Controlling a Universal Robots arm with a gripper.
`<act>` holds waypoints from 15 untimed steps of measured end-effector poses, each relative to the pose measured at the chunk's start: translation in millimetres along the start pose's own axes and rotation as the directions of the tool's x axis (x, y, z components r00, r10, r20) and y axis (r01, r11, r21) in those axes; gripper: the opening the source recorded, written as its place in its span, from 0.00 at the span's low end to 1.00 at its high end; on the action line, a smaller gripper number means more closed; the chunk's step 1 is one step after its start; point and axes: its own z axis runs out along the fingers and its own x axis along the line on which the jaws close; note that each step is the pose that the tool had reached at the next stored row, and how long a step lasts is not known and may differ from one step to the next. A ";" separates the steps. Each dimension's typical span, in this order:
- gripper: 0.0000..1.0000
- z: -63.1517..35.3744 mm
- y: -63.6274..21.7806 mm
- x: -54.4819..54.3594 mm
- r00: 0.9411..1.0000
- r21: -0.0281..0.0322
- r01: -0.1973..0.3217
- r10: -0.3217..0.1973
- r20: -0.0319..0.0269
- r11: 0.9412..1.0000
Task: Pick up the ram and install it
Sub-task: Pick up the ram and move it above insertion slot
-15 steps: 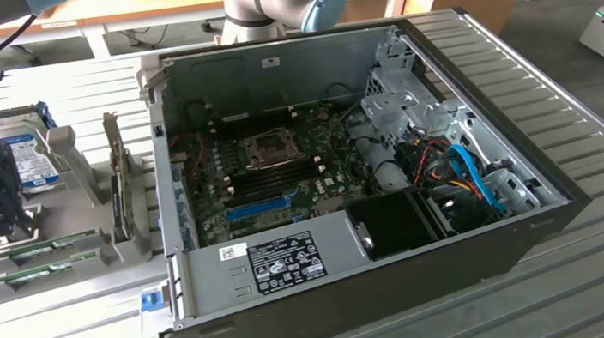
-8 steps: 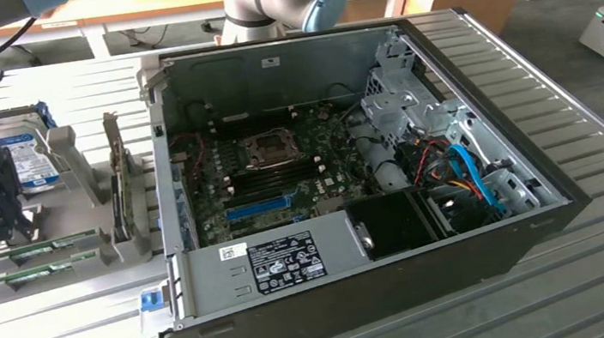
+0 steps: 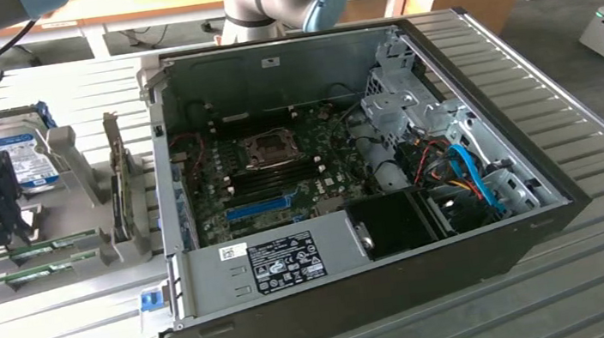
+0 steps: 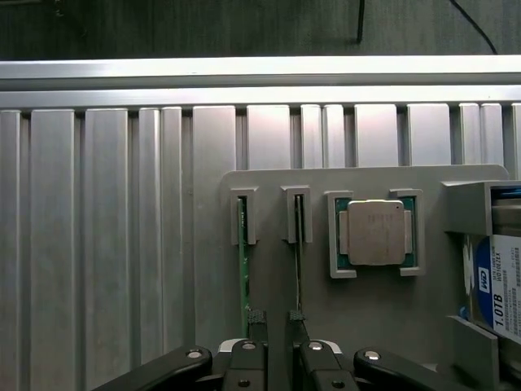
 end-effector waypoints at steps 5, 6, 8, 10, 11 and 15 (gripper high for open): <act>0.23 -0.1 -0.2 3.4 1.000 0.000 0.000 0.000 0.000 1.000; 0.23 0.0 -0.2 4.2 1.000 0.000 0.000 0.000 0.000 1.000; 0.23 -0.1 -0.2 5.5 1.000 0.000 0.000 0.000 0.000 1.000; 0.23 0.0 -0.3 6.6 1.000 0.000 0.000 0.000 0.000 1.000; 0.23 -0.1 -0.3 7.0 1.000 0.000 0.000 0.000 0.000 1.000; 0.23 -0.1 -0.3 7.0 1.000 0.000 0.000 0.000 0.000 1.000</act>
